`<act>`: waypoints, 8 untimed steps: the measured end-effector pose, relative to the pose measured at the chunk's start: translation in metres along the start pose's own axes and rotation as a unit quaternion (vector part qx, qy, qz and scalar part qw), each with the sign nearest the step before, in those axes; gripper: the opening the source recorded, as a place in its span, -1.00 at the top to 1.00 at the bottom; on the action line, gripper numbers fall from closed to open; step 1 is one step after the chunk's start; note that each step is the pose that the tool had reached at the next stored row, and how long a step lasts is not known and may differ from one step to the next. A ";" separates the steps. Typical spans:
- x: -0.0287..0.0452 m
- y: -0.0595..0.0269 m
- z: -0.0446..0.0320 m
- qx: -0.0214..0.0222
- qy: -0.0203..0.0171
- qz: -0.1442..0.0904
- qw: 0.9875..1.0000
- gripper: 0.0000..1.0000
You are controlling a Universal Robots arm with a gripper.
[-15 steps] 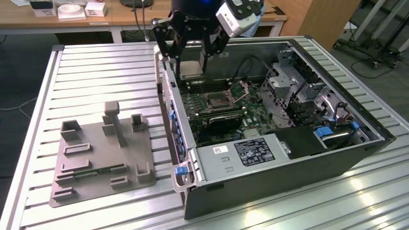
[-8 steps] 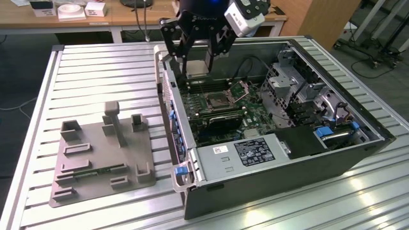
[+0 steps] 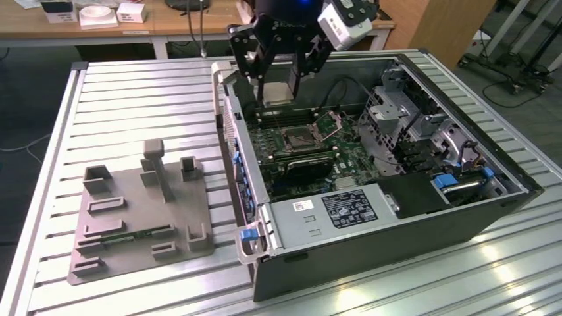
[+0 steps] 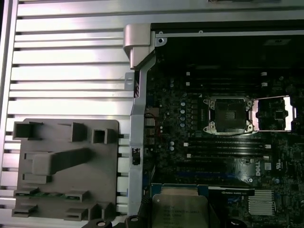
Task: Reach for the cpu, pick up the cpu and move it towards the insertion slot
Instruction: 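Pick up the cpu and move it towards the insertion slot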
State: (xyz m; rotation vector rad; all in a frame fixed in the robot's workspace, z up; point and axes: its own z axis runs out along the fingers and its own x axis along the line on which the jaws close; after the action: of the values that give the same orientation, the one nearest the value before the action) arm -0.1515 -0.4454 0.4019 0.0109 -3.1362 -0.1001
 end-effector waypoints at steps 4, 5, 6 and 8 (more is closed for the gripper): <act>-0.0049 0.0000 0.0000 -0.001 0.000 0.000 1.000 -0.08; -0.0059 0.0000 0.0000 -0.001 0.000 0.000 1.000 -0.08; -0.0068 -0.0001 -0.0001 -0.001 0.000 0.000 1.000 -0.08; -0.0085 -0.0001 0.0000 -0.001 0.000 0.000 1.000 -0.08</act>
State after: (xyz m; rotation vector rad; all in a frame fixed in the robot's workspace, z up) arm -0.1430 -0.4454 0.4019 0.0109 -3.1360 -0.1028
